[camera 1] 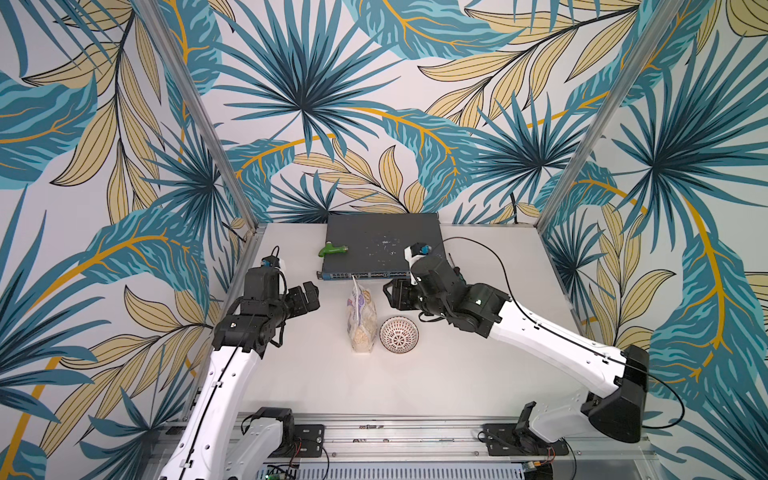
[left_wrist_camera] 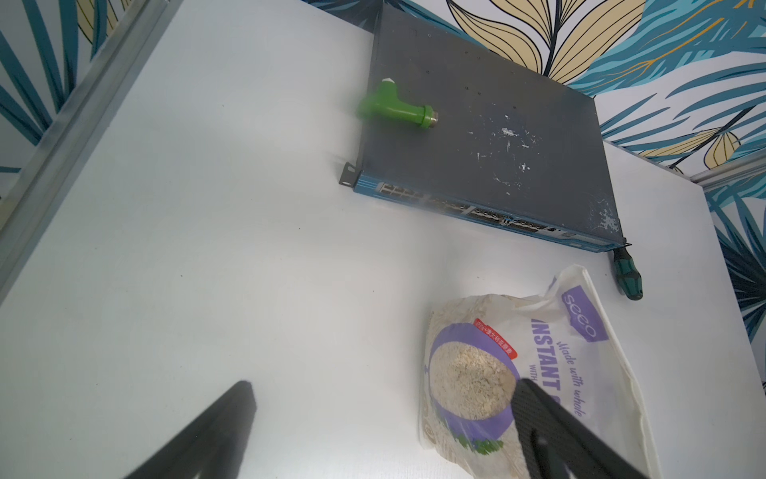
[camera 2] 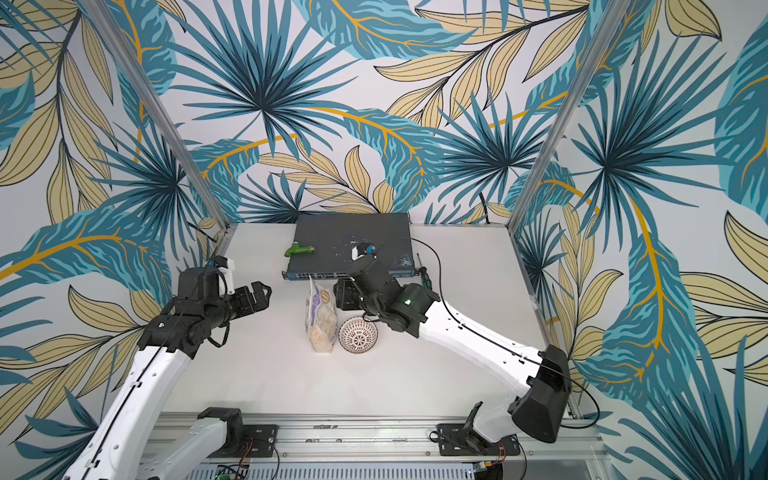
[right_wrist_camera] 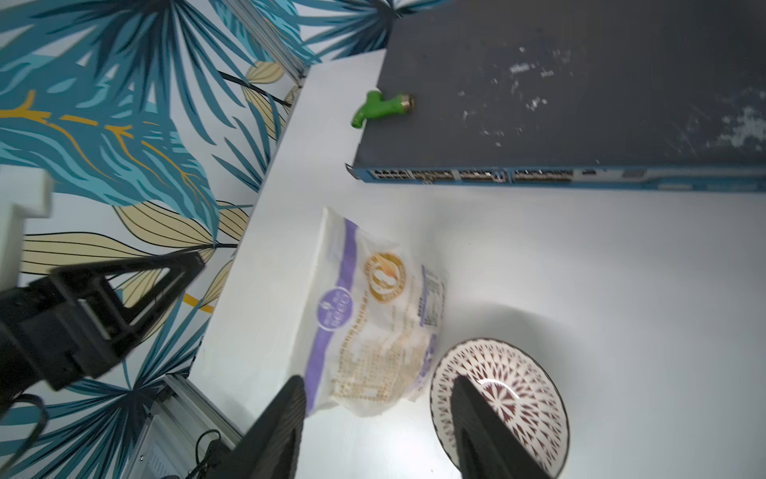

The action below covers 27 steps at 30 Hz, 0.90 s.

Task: Pour the oats into the breakfast bowl
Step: Place the bowl at the center of the board, then pick up the oats bag from the center of the board.

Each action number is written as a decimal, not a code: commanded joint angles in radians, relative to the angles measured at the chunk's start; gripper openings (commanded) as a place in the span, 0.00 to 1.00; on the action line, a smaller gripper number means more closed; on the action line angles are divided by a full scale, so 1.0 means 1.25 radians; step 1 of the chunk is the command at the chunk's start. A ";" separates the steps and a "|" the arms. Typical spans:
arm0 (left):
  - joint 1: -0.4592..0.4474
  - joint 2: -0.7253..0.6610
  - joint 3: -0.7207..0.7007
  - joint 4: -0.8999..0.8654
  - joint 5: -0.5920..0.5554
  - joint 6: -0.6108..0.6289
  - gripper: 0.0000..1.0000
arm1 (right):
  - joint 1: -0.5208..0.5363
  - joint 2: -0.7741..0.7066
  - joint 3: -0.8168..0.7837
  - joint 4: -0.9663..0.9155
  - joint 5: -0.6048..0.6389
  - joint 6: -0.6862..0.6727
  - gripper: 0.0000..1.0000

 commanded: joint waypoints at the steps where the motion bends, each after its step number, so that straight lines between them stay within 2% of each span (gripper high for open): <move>1: 0.008 -0.014 -0.008 0.001 -0.020 -0.005 1.00 | 0.038 0.123 0.102 -0.116 0.058 -0.080 0.61; 7: 0.011 -0.017 -0.008 -0.002 -0.034 -0.006 1.00 | 0.055 0.285 0.279 -0.199 0.119 -0.112 0.60; 14: 0.011 -0.025 -0.009 -0.003 -0.051 -0.007 1.00 | 0.067 0.387 0.347 -0.224 0.122 -0.124 0.57; 18: 0.013 -0.025 -0.011 -0.002 -0.051 -0.010 1.00 | 0.073 0.432 0.385 -0.246 0.118 -0.124 0.46; 20: 0.013 -0.025 -0.010 -0.002 -0.052 -0.010 1.00 | 0.077 0.449 0.405 -0.252 0.114 -0.126 0.38; 22: 0.013 -0.026 -0.009 -0.003 -0.053 -0.010 1.00 | 0.080 0.461 0.427 -0.254 0.107 -0.129 0.25; 25: 0.013 -0.027 -0.009 -0.004 -0.059 -0.010 1.00 | 0.088 0.469 0.466 -0.246 0.098 -0.141 0.00; 27: 0.013 -0.029 -0.007 -0.007 -0.063 -0.009 1.00 | 0.096 0.463 0.488 -0.221 0.094 -0.155 0.00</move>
